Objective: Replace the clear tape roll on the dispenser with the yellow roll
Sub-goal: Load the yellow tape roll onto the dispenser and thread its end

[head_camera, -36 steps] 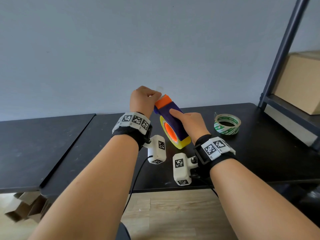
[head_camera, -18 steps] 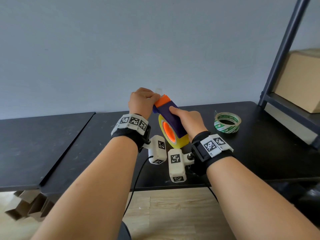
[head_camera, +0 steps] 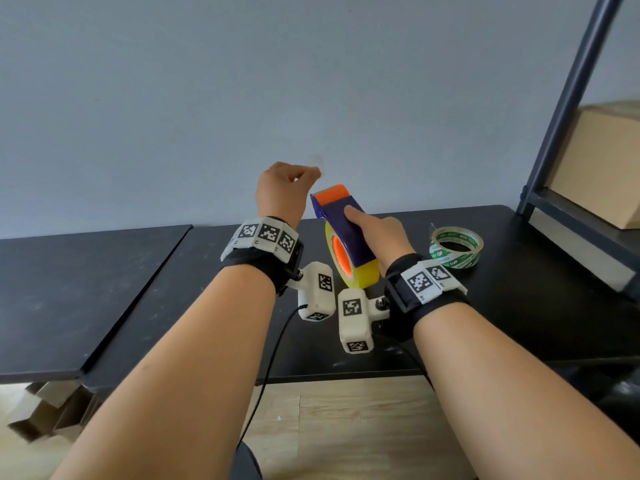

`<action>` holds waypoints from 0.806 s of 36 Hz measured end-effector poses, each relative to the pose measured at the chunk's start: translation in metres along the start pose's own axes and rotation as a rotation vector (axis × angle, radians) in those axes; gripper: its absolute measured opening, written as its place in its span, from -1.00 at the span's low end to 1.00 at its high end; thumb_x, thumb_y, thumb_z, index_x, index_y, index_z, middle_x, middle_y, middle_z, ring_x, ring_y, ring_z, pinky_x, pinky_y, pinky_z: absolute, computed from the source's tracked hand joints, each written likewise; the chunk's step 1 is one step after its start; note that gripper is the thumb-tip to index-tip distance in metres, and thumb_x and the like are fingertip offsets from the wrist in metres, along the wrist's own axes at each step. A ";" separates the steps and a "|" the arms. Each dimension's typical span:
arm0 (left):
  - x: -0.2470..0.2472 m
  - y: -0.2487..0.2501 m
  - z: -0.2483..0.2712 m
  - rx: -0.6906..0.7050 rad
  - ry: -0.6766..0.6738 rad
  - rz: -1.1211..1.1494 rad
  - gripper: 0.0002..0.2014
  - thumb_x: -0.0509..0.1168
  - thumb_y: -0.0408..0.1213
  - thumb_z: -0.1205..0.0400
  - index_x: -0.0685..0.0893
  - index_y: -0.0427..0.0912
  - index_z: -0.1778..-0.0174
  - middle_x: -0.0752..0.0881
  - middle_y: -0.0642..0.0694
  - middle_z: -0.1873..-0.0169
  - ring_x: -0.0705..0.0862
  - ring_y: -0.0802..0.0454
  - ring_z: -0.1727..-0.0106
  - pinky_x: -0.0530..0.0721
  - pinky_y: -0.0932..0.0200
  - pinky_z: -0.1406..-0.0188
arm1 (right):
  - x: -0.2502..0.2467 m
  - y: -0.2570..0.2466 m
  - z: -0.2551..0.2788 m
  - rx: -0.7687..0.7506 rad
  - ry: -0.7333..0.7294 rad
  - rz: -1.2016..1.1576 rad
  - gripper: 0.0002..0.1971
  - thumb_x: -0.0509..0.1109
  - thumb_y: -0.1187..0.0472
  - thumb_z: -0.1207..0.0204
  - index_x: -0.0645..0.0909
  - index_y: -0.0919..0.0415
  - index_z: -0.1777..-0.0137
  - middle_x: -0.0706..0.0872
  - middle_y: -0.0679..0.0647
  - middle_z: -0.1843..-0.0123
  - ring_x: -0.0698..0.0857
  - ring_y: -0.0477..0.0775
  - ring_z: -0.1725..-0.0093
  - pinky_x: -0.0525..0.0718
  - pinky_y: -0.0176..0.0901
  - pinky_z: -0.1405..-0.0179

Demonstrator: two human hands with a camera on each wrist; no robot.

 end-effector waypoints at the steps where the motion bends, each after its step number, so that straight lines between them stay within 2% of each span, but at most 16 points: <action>1: 0.000 -0.003 0.000 -0.014 0.004 -0.010 -0.78 0.41 -0.10 -0.55 0.84 -0.19 0.13 0.78 -0.22 0.00 0.72 -0.18 -0.02 0.67 -0.02 -0.05 | 0.001 0.000 0.000 -0.003 -0.002 0.014 -0.38 0.47 -0.20 -0.36 0.72 0.47 0.02 0.82 0.32 0.03 0.79 0.30 0.00 0.71 0.15 -0.13; 2: -0.001 -0.005 0.000 -0.029 0.005 -0.019 -0.77 0.40 -0.09 -0.56 0.84 -0.19 0.15 0.77 -0.25 0.02 0.70 -0.22 0.03 0.64 0.00 0.01 | 0.003 0.001 -0.001 -0.014 -0.012 0.034 -0.36 0.46 -0.24 -0.36 0.69 0.47 0.09 0.80 0.34 0.08 0.78 0.31 0.08 0.70 0.14 -0.04; 3: -0.001 -0.008 0.001 -0.043 0.005 -0.028 -0.75 0.39 -0.08 -0.56 0.83 -0.20 0.16 0.77 -0.27 0.04 0.65 -0.22 0.12 0.59 0.05 0.10 | 0.004 0.001 -0.001 -0.032 -0.023 0.055 -0.40 0.45 -0.26 -0.35 0.65 0.40 0.17 0.75 0.34 0.16 0.73 0.26 0.17 0.65 0.09 0.09; 5: -0.003 -0.013 0.003 -0.066 0.007 -0.058 -0.71 0.34 -0.07 -0.59 0.82 -0.24 0.16 0.75 -0.25 0.10 0.57 -0.12 0.21 0.48 0.15 0.21 | 0.006 0.001 -0.001 -0.064 -0.042 0.077 -0.51 0.47 -0.24 -0.33 0.61 0.26 0.22 0.70 0.29 0.24 0.66 0.19 0.25 0.55 0.02 0.19; 8: -0.005 -0.020 0.005 -0.099 0.000 -0.086 -0.70 0.29 -0.10 -0.61 0.84 -0.23 0.11 0.68 -0.16 0.25 0.57 -0.09 0.25 0.43 0.18 0.24 | 0.007 0.001 -0.003 -0.069 -0.093 0.085 -0.68 0.53 0.01 -0.35 0.70 0.30 0.18 0.84 0.31 0.07 0.79 0.26 0.11 0.70 0.07 0.08; 10: -0.007 -0.024 0.006 -0.125 -0.017 -0.095 -0.70 0.25 -0.12 -0.63 0.84 -0.20 0.06 0.66 -0.13 0.33 0.52 -0.05 0.31 0.42 0.19 0.25 | 0.007 -0.003 -0.003 -0.084 -0.110 0.145 -0.69 0.50 0.07 -0.31 0.72 0.33 0.09 0.84 0.26 0.08 0.80 0.29 0.07 0.73 0.09 0.04; 12: -0.008 -0.030 0.006 -0.140 -0.031 -0.104 -0.69 0.22 -0.12 -0.63 0.84 -0.17 0.02 0.73 -0.24 0.18 0.54 -0.07 0.27 0.43 0.18 0.22 | 0.008 -0.006 -0.005 -0.134 -0.115 0.256 -0.75 0.47 0.11 -0.34 0.69 0.29 0.09 0.77 0.16 0.23 0.74 0.21 0.22 0.63 -0.06 0.21; 13: -0.009 -0.032 0.006 -0.148 -0.038 -0.112 -0.69 0.21 -0.11 -0.63 0.84 -0.15 0.01 0.75 -0.29 0.08 0.56 -0.12 0.24 0.43 0.18 0.21 | 0.008 -0.006 -0.007 -0.163 -0.108 0.314 -0.82 0.46 0.13 -0.36 0.66 0.24 0.14 0.72 0.09 0.29 0.69 0.14 0.28 0.58 -0.14 0.31; 15: -0.010 -0.038 0.006 -0.160 -0.050 -0.136 -0.69 0.20 -0.10 -0.64 0.84 -0.11 0.00 0.76 -0.30 0.00 0.65 -0.26 0.12 0.45 0.16 0.19 | 0.010 -0.006 -0.012 -0.221 -0.089 0.432 -0.90 0.47 0.17 -0.36 0.59 0.14 0.24 0.66 0.02 0.35 0.64 0.03 0.35 0.50 -0.19 0.43; 17: -0.010 -0.044 0.005 -0.168 -0.057 -0.161 -0.69 0.19 -0.09 -0.64 0.84 -0.07 0.02 0.77 -0.26 -0.01 0.70 -0.27 0.00 0.51 0.13 0.15 | 0.013 -0.003 -0.018 -0.254 -0.074 0.556 -0.92 0.46 0.19 -0.33 0.60 0.12 0.27 0.67 0.03 0.36 0.63 0.02 0.36 0.52 -0.19 0.41; 21: -0.010 -0.055 0.003 -0.183 -0.074 -0.184 -0.68 0.17 -0.08 -0.64 0.84 -0.06 0.06 0.74 -0.26 0.08 0.70 -0.33 0.00 0.63 0.01 0.02 | 0.019 0.008 -0.031 -0.244 -0.032 0.781 -0.86 0.42 0.16 -0.27 0.53 0.11 0.43 0.67 0.04 0.43 0.68 0.11 0.34 0.59 -0.13 0.34; 24: -0.012 -0.063 0.003 -0.200 -0.076 -0.170 -0.67 0.16 -0.10 -0.65 0.83 -0.08 0.11 0.77 -0.36 0.04 0.69 -0.34 0.07 0.65 -0.03 -0.01 | 0.025 0.013 -0.040 -0.230 -0.022 0.918 -0.84 0.44 0.08 -0.25 0.63 0.14 0.24 0.74 0.08 0.27 0.74 0.18 0.20 0.71 -0.03 0.18; 29: -0.013 -0.076 0.003 -0.242 -0.093 -0.162 -0.65 0.13 -0.11 -0.67 0.83 -0.08 0.17 0.78 -0.39 0.08 0.69 -0.41 0.01 0.47 0.07 0.16 | 0.031 0.015 -0.048 -0.233 -0.015 1.036 -0.71 0.50 -0.03 -0.35 0.65 0.14 0.04 0.72 0.05 0.18 0.65 0.17 0.18 0.53 -0.10 0.20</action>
Point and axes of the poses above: each hand's wrist, its own z-axis away from the middle knuckle, its own x-axis out of the palm, y = z × x, the point moved 2 cm from there along -z, towards the middle knuckle
